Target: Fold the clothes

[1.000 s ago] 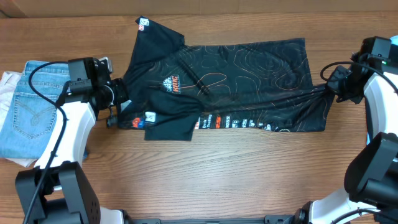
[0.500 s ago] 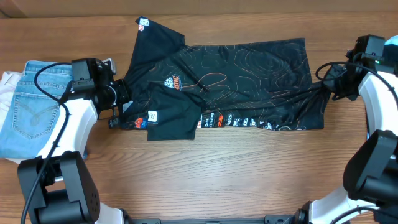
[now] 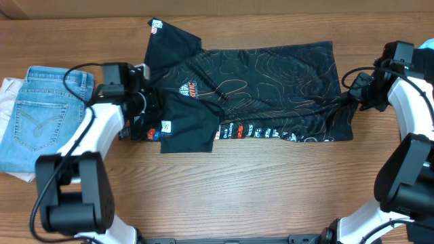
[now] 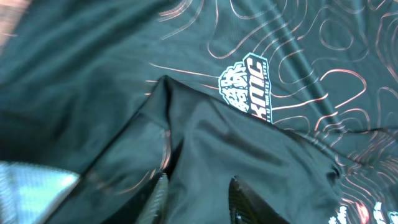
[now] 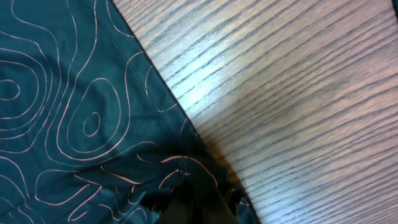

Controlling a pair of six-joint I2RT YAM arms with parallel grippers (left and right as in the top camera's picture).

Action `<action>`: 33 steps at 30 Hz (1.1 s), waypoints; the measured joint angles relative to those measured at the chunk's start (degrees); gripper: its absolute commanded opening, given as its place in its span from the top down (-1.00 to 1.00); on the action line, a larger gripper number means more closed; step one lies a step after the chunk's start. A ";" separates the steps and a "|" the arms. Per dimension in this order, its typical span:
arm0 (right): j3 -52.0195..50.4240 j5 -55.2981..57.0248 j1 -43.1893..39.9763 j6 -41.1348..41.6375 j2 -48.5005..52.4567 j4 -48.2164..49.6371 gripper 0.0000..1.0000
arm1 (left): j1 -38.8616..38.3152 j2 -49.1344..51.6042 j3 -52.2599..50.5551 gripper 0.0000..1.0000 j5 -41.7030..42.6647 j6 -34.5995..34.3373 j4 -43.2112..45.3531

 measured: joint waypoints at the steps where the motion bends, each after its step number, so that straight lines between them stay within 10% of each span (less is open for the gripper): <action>1: 0.00 0.00 0.00 -0.02 0.00 -0.02 0.92 | -0.42 0.94 0.00 0.28 0.09 -0.09 0.94; 33: 0.00 0.02 0.00 -0.02 0.00 -0.92 0.92 | -2.95 9.55 0.00 0.36 -1.88 -1.99 9.77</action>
